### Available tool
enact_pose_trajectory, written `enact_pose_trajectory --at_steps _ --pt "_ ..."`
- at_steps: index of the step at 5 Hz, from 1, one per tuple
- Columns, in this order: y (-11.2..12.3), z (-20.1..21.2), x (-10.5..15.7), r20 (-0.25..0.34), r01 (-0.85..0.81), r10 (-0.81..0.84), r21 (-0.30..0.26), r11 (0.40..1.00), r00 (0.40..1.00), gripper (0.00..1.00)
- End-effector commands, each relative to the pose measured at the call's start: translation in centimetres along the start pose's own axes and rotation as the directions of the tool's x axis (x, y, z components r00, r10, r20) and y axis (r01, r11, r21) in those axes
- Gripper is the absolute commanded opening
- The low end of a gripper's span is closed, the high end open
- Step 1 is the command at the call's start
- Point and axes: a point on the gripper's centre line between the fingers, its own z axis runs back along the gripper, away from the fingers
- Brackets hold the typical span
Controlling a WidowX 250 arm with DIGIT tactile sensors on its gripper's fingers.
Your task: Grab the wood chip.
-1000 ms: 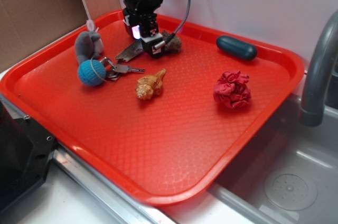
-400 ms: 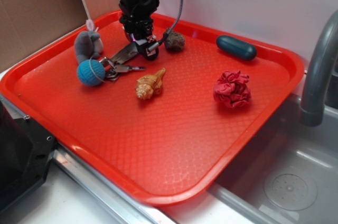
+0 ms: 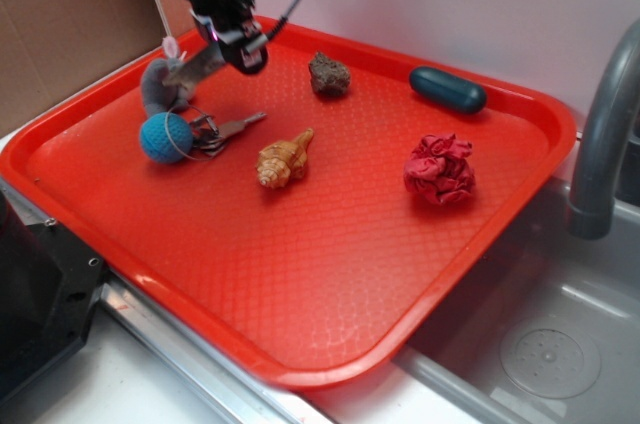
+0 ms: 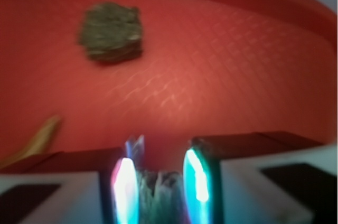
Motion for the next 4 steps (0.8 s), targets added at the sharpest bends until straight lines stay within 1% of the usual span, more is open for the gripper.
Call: enact_pose_trajectory --at_steps 1,2,3,4 --pt "-2.9 11.1 -2.8 0.118 -0.134 0.136 -0.028 0.991 0.984 0.0" --pt "-4.6 13.7 -4.4 0.096 -0.18 0.182 -0.025 0.983 0.979 0.0" --pt "-5.7 15.2 -6.3 0.055 -0.23 0.23 -0.006 0.973 0.972 0.0" --pt "-6.1 16.2 -8.1 0.022 -0.28 0.281 -0.019 0.96 0.96 0.0"
